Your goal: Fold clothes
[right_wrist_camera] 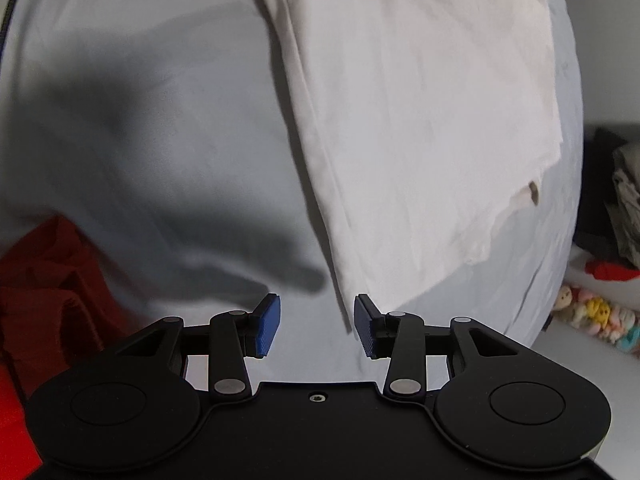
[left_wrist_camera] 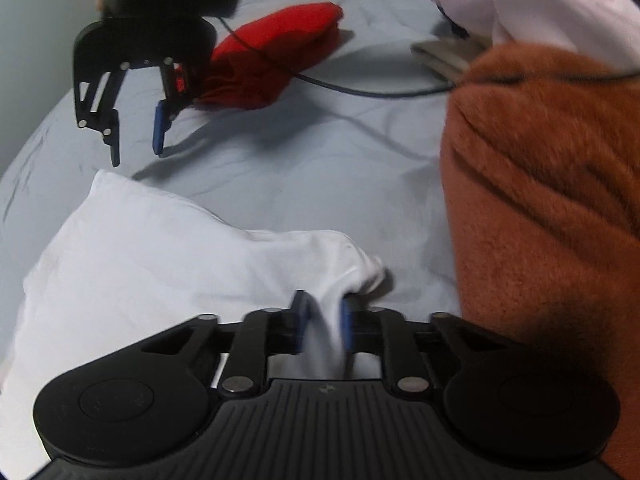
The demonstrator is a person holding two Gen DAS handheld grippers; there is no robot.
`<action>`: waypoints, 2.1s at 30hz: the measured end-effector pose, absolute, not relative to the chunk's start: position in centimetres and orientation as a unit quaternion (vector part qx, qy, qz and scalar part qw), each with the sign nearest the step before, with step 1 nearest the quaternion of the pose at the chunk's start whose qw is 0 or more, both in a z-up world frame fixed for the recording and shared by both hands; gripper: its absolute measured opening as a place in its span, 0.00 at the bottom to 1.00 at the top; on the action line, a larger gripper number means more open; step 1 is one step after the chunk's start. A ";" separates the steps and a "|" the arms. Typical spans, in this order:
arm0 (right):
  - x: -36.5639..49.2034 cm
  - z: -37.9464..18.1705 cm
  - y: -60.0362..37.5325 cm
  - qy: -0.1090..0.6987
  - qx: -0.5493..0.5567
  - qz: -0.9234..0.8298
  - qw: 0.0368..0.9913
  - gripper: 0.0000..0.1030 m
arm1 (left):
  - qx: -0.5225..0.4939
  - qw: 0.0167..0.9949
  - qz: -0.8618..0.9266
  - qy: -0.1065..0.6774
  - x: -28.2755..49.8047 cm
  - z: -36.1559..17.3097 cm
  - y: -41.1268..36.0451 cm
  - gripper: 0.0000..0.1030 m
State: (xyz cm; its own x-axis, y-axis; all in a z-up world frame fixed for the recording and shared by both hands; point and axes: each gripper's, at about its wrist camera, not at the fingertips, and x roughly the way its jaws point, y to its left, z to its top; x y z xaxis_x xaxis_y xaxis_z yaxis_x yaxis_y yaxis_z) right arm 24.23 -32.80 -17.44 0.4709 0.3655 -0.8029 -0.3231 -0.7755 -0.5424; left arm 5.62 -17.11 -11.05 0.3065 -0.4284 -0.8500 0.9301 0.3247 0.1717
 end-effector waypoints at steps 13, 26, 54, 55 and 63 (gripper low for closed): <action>24.7 -17.9 -29.8 -0.011 -0.794 0.520 0.316 0.06 | 0.251 0.789 -0.424 0.367 7.5 -9.0 -14.0 0.05; 23.2 -13.7 -27.8 0.010 -0.802 0.510 0.311 0.03 | 0.228 0.820 -0.387 0.355 7.7 -6.7 -10.9 0.04; 28.1 -4.2 -6.3 -0.120 -0.827 0.470 0.284 0.03 | 0.165 0.912 -0.124 0.355 6.4 -0.9 10.9 0.03; 28.0 -4.1 -5.5 -0.124 -0.828 0.472 0.277 0.03 | 0.160 0.913 -0.116 0.358 6.4 -0.9 11.5 0.03; 27.6 -4.9 1.8 -0.157 -0.820 0.494 0.244 0.03 | 0.121 0.908 -0.072 0.393 6.5 -2.4 15.6 0.03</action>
State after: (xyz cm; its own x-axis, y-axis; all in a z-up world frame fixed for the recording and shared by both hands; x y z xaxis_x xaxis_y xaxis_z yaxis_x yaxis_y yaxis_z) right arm 27.62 1.78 -4.90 0.4625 0.4988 -0.7330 0.0174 -0.8316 -0.5550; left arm 6.48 15.58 -2.36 0.6800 -0.0356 -0.7324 0.2267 0.9601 0.1638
